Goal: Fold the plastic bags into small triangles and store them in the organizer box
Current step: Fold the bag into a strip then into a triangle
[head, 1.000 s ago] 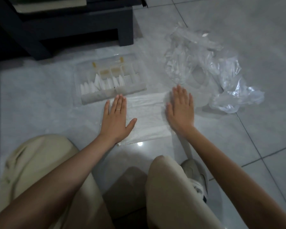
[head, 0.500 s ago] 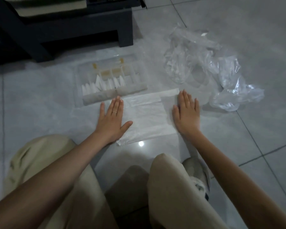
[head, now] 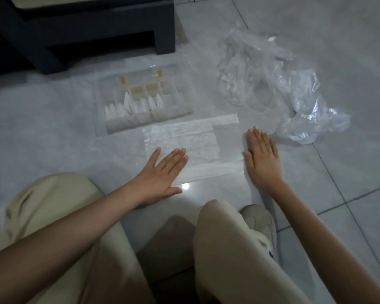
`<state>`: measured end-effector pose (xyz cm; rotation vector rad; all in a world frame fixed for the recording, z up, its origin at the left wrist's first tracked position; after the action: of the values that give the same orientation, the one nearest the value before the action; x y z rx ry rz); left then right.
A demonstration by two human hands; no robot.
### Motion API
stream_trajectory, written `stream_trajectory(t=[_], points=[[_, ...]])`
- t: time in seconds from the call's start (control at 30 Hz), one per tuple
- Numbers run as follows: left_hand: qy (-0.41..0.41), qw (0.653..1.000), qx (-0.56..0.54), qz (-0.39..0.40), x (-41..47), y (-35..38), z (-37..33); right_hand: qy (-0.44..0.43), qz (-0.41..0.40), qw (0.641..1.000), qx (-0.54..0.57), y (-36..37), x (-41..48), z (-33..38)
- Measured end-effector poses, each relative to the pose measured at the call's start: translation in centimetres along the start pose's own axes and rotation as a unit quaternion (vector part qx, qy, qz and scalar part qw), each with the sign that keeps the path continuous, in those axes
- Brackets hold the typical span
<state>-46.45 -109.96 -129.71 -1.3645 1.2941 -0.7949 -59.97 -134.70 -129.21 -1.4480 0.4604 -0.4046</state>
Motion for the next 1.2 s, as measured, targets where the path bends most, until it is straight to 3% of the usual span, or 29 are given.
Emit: stream_trajectory(t=[0.13, 0.37, 0.43, 0.53, 0.67, 0.77, 0.87, 1.03, 1.2], points=[[0.055, 0.993, 0.047, -0.090, 0.8, -2.6, -2.3, -0.035, -0.043, 0.994, 0.091, -2.1, -0.2, 2.5], [0.004, 0.997, -0.004, -0.082, 1.3, -2.7, -1.8, -0.196, 0.058, 0.967, 0.152, -2.8, -1.9, 9.6], [-0.023, 0.991, -0.087, -0.095, 1.2, -3.4, -1.5, -0.224, 0.075, 0.964, 0.126, -2.0, -2.5, 11.0], [-0.077, 0.963, -0.239, -0.102, 0.9, -3.7, -0.4, -0.224, 0.013, 0.973, 0.060, -1.1, -2.8, 11.7], [-0.085, 0.894, -0.435, -0.068, 0.4, -3.9, 0.4, -0.171, -0.035, 0.983, 0.058, -1.9, -2.2, 10.6], [-0.107, 0.862, -0.495, -0.026, 0.0, -3.7, 0.9, -0.150, 0.034, 0.982, 0.110, -3.0, -1.5, 9.5], [-0.124, 0.878, -0.462, 0.021, -0.5, -3.6, 1.4, -0.126, 0.109, 0.977, 0.136, -3.5, -1.2, 8.4], [-0.173, 0.879, -0.436, -0.084, -0.5, -4.3, 3.2, -0.137, 0.265, 0.922, 0.247, -3.6, -0.8, 8.1], [-0.259, 0.842, -0.442, -0.170, -0.8, -4.7, 5.1, -0.152, 0.288, 0.914, 0.243, -3.1, 1.6, 7.9]])
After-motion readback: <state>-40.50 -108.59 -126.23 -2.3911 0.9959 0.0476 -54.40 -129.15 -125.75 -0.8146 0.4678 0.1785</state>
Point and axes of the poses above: each hand's wrist, its own x-axis towards the middle knuckle, its own y-axis out of the palm, z = x × y, the point moved 5 cm from there along x, towards the middle knuckle, and after that the axes turned 9 degrees about -x, right-handed, at the moved point
